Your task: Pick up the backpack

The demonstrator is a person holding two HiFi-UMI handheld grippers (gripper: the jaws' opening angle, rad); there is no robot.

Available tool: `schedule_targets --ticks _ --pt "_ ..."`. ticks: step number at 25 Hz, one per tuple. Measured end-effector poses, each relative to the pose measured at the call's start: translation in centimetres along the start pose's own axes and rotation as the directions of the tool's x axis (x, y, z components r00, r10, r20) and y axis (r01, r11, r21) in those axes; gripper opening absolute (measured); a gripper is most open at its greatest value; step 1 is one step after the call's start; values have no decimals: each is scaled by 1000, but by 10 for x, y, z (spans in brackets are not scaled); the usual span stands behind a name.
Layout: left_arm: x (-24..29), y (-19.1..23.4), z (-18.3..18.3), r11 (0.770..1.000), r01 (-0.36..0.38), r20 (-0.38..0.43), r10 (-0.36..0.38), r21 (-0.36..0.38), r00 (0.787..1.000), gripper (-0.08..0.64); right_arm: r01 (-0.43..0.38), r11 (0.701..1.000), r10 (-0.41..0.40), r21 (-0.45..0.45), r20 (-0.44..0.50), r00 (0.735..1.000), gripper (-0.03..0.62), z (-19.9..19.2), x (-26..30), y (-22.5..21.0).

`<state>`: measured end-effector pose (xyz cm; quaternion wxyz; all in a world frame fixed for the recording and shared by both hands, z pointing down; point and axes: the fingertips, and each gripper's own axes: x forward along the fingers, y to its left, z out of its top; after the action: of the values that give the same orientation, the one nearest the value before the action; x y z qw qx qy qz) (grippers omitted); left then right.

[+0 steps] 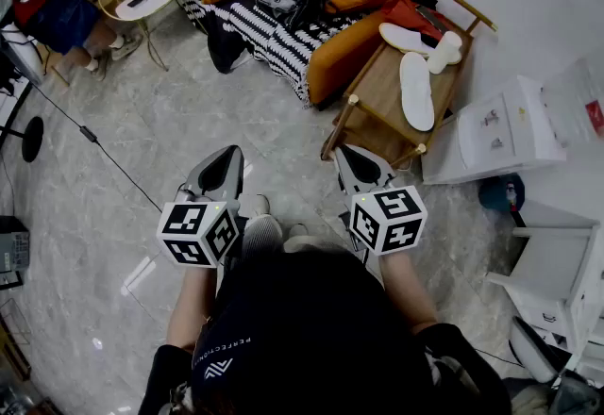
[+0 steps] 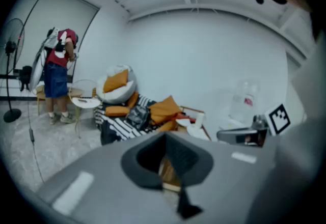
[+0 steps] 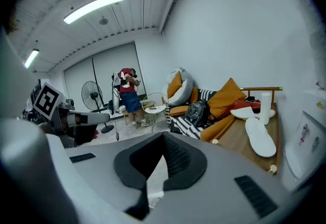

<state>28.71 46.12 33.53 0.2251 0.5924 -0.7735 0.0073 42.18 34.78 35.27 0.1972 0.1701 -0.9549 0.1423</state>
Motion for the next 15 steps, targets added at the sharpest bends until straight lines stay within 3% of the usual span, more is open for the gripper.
schedule_targets --ticks 10,15 --pt "14 10 -7 997 4 -62 -9 -75 998 8 -4 998 5 62 -15 1000 -8 -5 7 -10" --pt "22 15 -3 998 -19 -48 17 -54 999 8 4 997 -3 74 -20 1000 -8 -6 13 -18"
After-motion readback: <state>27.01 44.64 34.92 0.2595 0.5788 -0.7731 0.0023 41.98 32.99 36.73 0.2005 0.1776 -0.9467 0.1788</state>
